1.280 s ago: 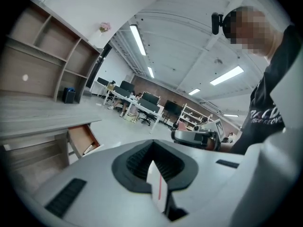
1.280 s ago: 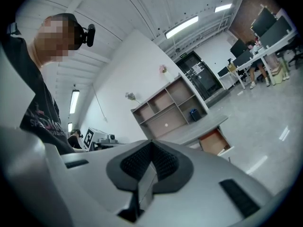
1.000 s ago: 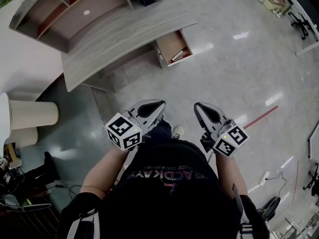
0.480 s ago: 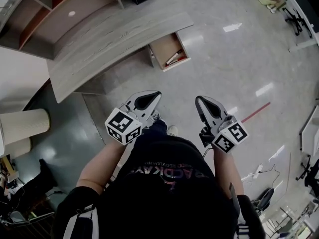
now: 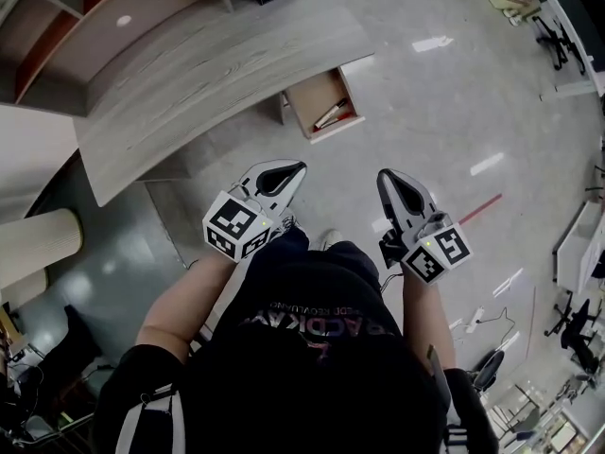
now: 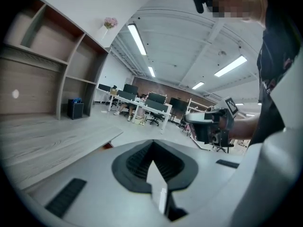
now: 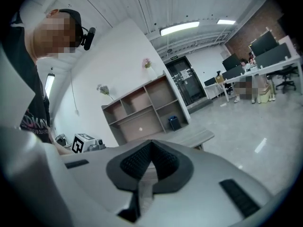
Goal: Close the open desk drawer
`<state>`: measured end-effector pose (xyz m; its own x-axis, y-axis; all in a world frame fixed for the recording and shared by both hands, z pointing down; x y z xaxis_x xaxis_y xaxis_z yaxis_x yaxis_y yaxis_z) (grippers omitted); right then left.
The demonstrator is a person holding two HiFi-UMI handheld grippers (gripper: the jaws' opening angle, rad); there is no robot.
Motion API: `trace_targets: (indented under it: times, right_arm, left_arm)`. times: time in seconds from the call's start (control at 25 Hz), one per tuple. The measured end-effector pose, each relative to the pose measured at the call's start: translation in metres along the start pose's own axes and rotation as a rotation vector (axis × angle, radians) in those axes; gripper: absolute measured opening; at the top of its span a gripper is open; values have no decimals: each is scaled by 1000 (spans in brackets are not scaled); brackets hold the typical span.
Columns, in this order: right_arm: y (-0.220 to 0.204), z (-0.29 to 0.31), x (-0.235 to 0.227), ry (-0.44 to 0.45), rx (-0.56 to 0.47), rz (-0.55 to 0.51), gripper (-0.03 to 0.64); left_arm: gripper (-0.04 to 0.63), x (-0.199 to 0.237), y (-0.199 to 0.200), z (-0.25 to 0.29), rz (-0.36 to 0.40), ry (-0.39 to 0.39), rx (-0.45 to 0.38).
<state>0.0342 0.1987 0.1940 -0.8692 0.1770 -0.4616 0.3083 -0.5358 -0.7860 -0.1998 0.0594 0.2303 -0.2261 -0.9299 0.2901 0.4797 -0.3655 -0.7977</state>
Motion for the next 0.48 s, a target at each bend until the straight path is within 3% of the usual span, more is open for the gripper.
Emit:
trace_targets:
  times: [0.24,0.48]
  right_arm:
    - [13,9,-25,-12,40,-51,11]
    - [22,23,-73,12,103,-135,12]
  left_arm:
    - [11,6,0,5,-30,70,-25]
    - [11,4,-5,15,-81,239,-48]
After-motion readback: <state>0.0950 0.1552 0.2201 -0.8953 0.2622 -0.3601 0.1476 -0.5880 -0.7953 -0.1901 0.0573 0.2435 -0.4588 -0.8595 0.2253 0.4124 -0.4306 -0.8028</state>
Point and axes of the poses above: the fingertips, and each gripper's own axes: z forward along the fingers, x to its left, y out of its top, the point moved 10 cm from there along -z, backward along the fingers, and after that the axes turned 14 degrees about x, right-handed, at the moved point
